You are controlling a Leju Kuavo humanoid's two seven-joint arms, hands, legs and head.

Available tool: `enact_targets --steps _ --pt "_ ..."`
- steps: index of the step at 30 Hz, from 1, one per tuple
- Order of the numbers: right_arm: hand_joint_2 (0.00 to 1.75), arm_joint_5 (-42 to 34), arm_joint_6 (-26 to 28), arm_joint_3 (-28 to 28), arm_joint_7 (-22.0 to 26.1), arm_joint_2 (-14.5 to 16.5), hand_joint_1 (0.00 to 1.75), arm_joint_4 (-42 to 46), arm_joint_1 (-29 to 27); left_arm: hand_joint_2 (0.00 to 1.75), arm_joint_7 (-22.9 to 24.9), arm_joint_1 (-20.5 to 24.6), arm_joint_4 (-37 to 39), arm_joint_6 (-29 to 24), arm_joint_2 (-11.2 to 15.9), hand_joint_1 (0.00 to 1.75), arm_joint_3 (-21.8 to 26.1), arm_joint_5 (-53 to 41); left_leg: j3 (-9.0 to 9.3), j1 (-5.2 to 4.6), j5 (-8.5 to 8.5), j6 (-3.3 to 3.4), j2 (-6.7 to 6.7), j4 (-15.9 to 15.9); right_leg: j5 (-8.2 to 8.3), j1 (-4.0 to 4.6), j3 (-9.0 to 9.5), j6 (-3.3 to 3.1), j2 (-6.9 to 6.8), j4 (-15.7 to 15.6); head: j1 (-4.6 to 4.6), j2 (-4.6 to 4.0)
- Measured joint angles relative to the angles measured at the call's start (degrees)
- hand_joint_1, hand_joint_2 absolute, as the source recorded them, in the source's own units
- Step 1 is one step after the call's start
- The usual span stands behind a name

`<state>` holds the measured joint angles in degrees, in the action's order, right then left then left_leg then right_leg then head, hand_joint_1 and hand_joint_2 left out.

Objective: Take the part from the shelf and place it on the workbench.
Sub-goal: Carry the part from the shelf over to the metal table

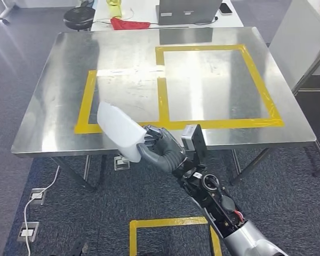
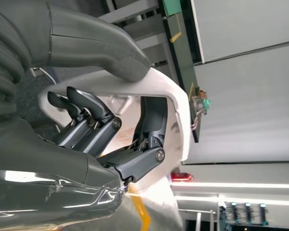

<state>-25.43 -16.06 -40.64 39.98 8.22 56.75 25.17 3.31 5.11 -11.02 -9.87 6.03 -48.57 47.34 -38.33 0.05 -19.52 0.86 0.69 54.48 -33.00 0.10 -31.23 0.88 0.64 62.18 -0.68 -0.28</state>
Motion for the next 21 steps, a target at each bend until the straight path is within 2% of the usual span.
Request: enact_targets --steps 1,2,4,6,7,8,10,11,12,13,14,16,17,18,19,21 --pt "1.75 0.02 0.07 0.14 0.01 0.0 1.75 0.13 0.12 1.75 -0.13 0.02 -0.01 0.0 -0.07 0.0 -0.05 -0.11 0.22 -0.2 -0.08 -0.02 0.05 0.02 2.06 0.29 1.38 -0.53 -0.09 -3.78 -0.01 0.0" --pt "1.75 0.04 0.15 0.32 0.02 0.01 1.75 0.28 0.22 1.75 -0.31 0.05 -0.01 0.01 -0.14 0.0 -0.11 -0.27 0.37 -0.28 -0.06 -0.13 0.09 0.01 3.3 0.51 2.34 -0.94 -0.17 -6.34 0.02 0.0" --pt "1.75 0.24 0.3 0.7 0.04 0.02 1.75 0.58 0.34 1.75 -0.72 0.16 -0.02 0.01 -0.2 0.0 -0.3 -0.55 0.57 -0.28 0.17 -0.52 0.12 -0.12 3.98 0.73 2.76 -1.37 -0.29 -7.62 0.05 0.0" --pt "1.75 0.52 0.33 0.9 0.05 0.05 1.75 0.93 0.33 1.75 -0.96 0.21 -0.02 -0.01 -0.13 0.0 -0.56 -0.62 0.58 -0.3 0.13 -1.04 0.08 -0.06 4.65 0.41 3.04 -1.73 -0.33 -8.17 0.25 0.0" --pt "1.75 0.78 0.17 1.04 0.07 0.09 1.75 1.26 0.26 1.75 -1.0 0.2 -0.02 -0.03 -0.14 0.0 -0.69 -0.61 0.24 -0.3 -0.73 -1.38 0.02 0.85 5.06 0.16 3.27 -1.91 -0.36 -8.52 0.13 0.0" --pt "1.75 1.09 -0.09 1.24 0.08 0.14 1.75 1.66 0.15 1.75 -1.02 0.2 -0.02 -0.07 -0.16 0.0 -0.78 -0.59 -0.58 -0.21 -2.38 -1.75 -0.06 3.05 5.44 -0.11 3.45 -2.03 -0.41 -8.82 -0.11 0.0" --pt "1.75 1.94 -0.72 1.96 0.1 0.21 1.75 2.5 -0.23 1.75 -1.01 0.2 -0.02 -0.23 -0.25 0.0 -0.94 -0.51 -3.42 0.34 -7.12 -2.54 -0.22 10.98 5.74 -0.23 3.46 -2.15 -0.56 -8.9 -0.78 0.0" --pt "1.75 2.26 -0.91 2.29 0.1 0.22 1.75 2.72 -0.42 1.75 -1.01 0.19 -0.02 -0.31 -0.25 0.0 -1.0 -0.45 -4.78 0.62 -8.95 -2.86 -0.27 14.97 5.76 -0.24 3.39 -2.15 -0.68 -8.86 -0.98 0.0" --pt "1.75 2.47 -1.0 2.56 0.1 0.22 1.75 2.82 -0.58 1.75 -0.98 0.18 -0.02 -0.39 -0.23 0.0 -1.04 -0.37 -5.43 0.86 -9.81 -3.13 -0.3 17.4 5.76 -0.28 3.37 -2.13 -0.78 -8.83 -1.09 0.0" --pt "1.75 2.58 -1.02 2.72 0.09 0.22 1.75 2.84 -0.67 1.75 -0.96 0.18 -0.02 -0.44 -0.21 0.0 -1.07 -0.26 -4.82 1.09 -9.43 -3.36 -0.32 17.19 5.71 -0.36 3.41 -2.04 -0.82 -8.79 -1.15 0.0" --pt "1.75 2.66 -0.96 2.81 0.08 0.24 1.75 2.87 -0.7 1.75 -0.94 0.19 -0.02 -0.48 -0.19 0.0 -1.1 -0.17 -3.02 1.28 -8.07 -3.54 -0.36 14.48 5.61 -0.5 3.48 -1.84 -0.81 -8.68 -1.24 0.0" --pt "1.75 2.94 -0.63 3.03 0.07 0.34 1.75 3.03 -0.64 1.75 -0.92 0.28 -0.02 -0.51 -0.16 0.0 -1.17 -0.03 2.09 1.49 -5.05 -3.71 -0.43 5.75 5.15 -0.66 3.55 -1.13 -0.73 -8.26 -1.48 0.0" --pt "1.75 3.13 -0.4 3.18 0.04 0.43 1.75 3.14 -0.53 1.75 -0.95 0.36 -0.02 -0.51 -0.17 0.0 -1.21 0.01 3.74 1.49 -4.32 -3.5 -0.38 2.68 4.93 -0.63 3.48 -0.75 -0.68 -7.98 -1.62 0.0" --pt "1.75 3.28 -0.22 3.33 0.04 0.5 1.75 3.23 -0.41 1.75 -0.97 0.42 -0.02 -0.51 -0.24 0.0 -1.27 0.04 4.54 1.51 -4.19 -3.26 -0.32 1.06 4.63 -0.48 3.39 -0.57 -0.65 -7.75 -1.61 0.0" --pt "1.75 3.36 -0.08 3.44 0.04 0.55 1.75 3.28 -0.28 1.75 -0.99 0.46 -0.02 -0.51 -0.3 0.0 -1.33 0.07 4.62 1.44 -4.41 -3.0 -0.21 0.82 4.49 -0.33 3.26 -0.68 -0.61 -7.62 -1.45 0.0" --pt "1.75 3.42 0.22 3.6 0.05 0.61 1.75 3.34 -0.18 1.75 -1.02 0.44 -0.02 -0.51 -0.37 0.0 -1.4 0.07 4.57 1.44 -4.41 -2.76 -0.12 0.7 4.4 -0.28 3.32 -1.16 -0.58 -7.65 -0.85 0.0"
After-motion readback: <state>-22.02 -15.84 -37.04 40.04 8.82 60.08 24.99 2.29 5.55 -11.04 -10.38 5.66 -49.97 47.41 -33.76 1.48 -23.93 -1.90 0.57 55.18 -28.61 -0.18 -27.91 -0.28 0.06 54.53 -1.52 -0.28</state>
